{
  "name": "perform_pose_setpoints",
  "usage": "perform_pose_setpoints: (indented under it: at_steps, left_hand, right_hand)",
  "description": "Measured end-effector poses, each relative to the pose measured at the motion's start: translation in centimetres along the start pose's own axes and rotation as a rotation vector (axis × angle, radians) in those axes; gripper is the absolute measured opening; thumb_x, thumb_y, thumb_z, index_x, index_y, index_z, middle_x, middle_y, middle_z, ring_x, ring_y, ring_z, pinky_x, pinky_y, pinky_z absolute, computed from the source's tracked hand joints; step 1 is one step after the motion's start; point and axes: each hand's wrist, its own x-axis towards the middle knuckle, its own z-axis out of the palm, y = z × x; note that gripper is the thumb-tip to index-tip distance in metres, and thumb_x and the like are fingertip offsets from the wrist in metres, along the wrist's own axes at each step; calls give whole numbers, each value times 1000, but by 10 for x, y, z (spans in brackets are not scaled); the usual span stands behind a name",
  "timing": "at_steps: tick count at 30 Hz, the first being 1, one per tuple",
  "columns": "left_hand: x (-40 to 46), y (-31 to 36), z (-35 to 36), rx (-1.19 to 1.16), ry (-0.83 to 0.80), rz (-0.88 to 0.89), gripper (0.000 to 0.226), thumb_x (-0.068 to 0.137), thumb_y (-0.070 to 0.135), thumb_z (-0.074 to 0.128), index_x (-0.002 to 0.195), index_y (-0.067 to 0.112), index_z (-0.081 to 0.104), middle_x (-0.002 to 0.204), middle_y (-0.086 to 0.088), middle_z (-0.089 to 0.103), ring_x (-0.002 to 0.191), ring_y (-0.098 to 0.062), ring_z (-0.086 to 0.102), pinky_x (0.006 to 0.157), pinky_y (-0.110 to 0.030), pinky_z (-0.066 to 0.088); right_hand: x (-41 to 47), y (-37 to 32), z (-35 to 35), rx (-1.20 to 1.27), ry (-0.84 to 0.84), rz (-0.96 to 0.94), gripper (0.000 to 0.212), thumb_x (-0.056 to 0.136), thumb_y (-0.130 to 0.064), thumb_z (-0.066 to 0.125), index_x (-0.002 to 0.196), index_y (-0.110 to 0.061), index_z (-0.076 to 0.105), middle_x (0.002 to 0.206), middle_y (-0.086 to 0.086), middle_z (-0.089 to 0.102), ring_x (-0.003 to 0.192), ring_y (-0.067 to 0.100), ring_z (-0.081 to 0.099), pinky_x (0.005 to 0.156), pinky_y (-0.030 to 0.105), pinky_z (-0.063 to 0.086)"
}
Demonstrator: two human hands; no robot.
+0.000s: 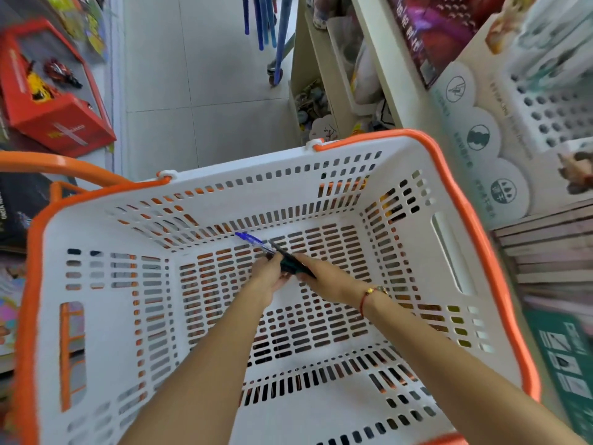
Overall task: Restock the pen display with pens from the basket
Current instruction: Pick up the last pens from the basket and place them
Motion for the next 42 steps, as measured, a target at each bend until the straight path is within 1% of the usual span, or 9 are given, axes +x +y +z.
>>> perform_pose_setpoints:
  at_steps: [3,10,13,16,20,25,31,36,42]
  left_hand:
    - [-5,-3,-10,5,-55,-3,25,102,14,48,121,4,59,120,-15,65,105,-24,63,84,-29,50]
    - [-7,16,-41,-109,-49,-58,19,99,11,46,84,2,55,114,-17,65,93,-23,65,91,-42,50]
    - [-5,28,-43,-144,27,-71,33,106,33,35,96,4,49,104,-18,65,96,-26,66,90,-43,49]
    - [-16,24,-41,-117,88,-56,30,108,30,28,105,5,45,88,-14,58,80,-24,64,81,-36,51]
    - [-61,4,-46,288,-87,-18,28,106,27,35,93,7,50,68,-4,47,55,-15,48,58,-27,55]
    - [-110,26,-53,772,-278,30,38,105,45,25,117,15,46,65,4,26,49,-7,21,39,-17,26]
    - [-168,68,-45,1228,-455,284,17,99,21,56,113,20,65,77,4,66,55,-4,57,45,-13,38]
    - [-200,88,-12,1187,-535,287,21,84,24,75,104,20,75,88,3,77,67,0,67,51,-13,38]
    - [-200,78,14,725,-364,321,22,83,32,75,92,12,74,73,3,62,60,-5,48,59,-19,35]
  right_hand:
    - [-8,-12,-2,126,-68,53,38,101,-6,41,139,-13,42,84,-8,51,67,7,47,59,17,36]
    - [-34,-21,-17,247,-289,271,29,103,-8,32,131,-7,39,76,-1,41,59,8,35,53,21,35]
    - [-40,-15,-25,366,-269,390,22,103,-5,30,121,-9,42,72,-1,34,57,8,31,45,15,32]
    - [-48,-15,-22,451,-215,430,17,106,-19,31,102,-14,46,75,-1,35,57,8,31,39,13,30]
    - [-69,-28,-24,655,-176,370,25,107,-30,30,106,-14,50,73,-2,36,51,6,29,38,14,28]
    - [-93,-52,-34,947,105,303,33,102,-45,40,94,-14,47,63,-4,34,43,5,26,36,16,23]
    - [-132,-66,-50,957,445,312,28,106,-38,33,99,-20,54,75,-3,48,50,4,34,43,13,30]
    - [-168,-77,-53,829,326,229,22,105,-38,36,113,-28,54,89,-8,55,60,5,39,54,15,35]
    - [-181,-102,-40,1009,436,175,29,105,-37,36,99,-15,55,61,-7,47,44,3,36,45,15,32]
